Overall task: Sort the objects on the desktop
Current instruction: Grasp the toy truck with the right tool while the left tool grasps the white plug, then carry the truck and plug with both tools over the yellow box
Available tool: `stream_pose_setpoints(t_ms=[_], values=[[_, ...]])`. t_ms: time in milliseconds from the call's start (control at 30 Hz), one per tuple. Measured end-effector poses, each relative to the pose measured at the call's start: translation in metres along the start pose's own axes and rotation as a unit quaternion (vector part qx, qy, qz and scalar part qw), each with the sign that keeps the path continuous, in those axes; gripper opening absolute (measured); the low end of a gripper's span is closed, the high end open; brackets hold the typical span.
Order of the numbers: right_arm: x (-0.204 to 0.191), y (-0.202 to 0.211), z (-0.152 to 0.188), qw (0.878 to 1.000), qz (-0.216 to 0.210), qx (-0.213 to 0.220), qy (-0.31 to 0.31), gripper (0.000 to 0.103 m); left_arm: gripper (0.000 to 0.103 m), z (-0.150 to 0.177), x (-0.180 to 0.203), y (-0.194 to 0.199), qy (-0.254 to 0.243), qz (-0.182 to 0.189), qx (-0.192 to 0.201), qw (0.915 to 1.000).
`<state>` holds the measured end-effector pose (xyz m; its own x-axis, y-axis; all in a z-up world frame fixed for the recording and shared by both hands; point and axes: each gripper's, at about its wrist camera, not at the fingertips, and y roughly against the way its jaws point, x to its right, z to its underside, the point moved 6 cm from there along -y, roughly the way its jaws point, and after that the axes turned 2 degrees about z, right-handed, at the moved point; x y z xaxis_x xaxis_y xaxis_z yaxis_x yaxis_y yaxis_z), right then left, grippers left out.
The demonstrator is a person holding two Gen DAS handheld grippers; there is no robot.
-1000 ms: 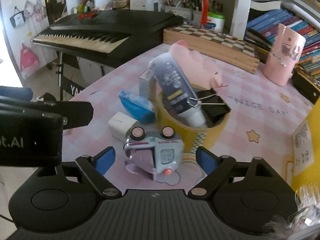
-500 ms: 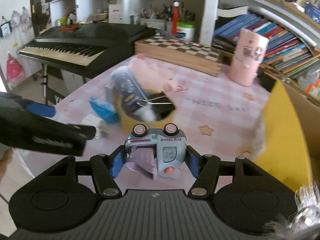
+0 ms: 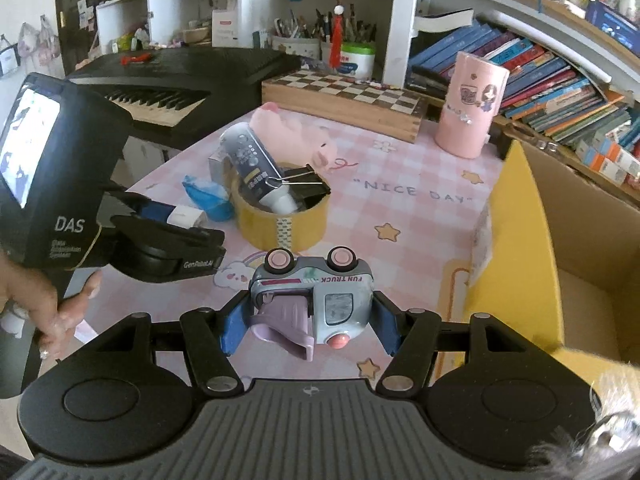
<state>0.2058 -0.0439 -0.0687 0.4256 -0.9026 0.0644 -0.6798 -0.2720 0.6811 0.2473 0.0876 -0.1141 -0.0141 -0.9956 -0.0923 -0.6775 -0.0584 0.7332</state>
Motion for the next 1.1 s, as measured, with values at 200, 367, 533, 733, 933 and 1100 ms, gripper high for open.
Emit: stream_pose_setpoints(t_ms=[200, 367, 533, 733, 933, 1100], values=[[0.007, 0.022, 0.016, 1.000, 0.007, -0.002, -0.024, 0.060, 0.042, 0.010, -0.002, 0.034, 0.027, 0.016, 0.004, 0.9995], [0.017, 0.042, 0.026, 0.998, 0.005, -0.003, -0.058, 0.060, 0.042, 0.011, 0.001, 0.078, 0.037, 0.046, 0.025, 0.9979], [0.029, 0.065, 0.041, 0.994, 0.006, -0.016, -0.107, 0.060, 0.042, 0.013, 0.013, 0.119, 0.025, 0.087, 0.049, 0.9946], [0.032, 0.094, 0.063, 0.987, 0.015, -0.026, -0.156, 0.060, 0.042, 0.032, 0.038, 0.149, 0.002, 0.129, 0.054, 0.9902], [0.030, 0.126, 0.074, 0.983, 0.035, -0.008, -0.181, 0.060, 0.042, 0.044, 0.055, 0.180, -0.028, 0.164, 0.076, 0.9832], [0.029, 0.144, 0.077, 0.982, 0.042, 0.004, -0.186, 0.060, 0.042, 0.049, 0.061, 0.197, -0.042, 0.188, 0.082, 0.9780]])
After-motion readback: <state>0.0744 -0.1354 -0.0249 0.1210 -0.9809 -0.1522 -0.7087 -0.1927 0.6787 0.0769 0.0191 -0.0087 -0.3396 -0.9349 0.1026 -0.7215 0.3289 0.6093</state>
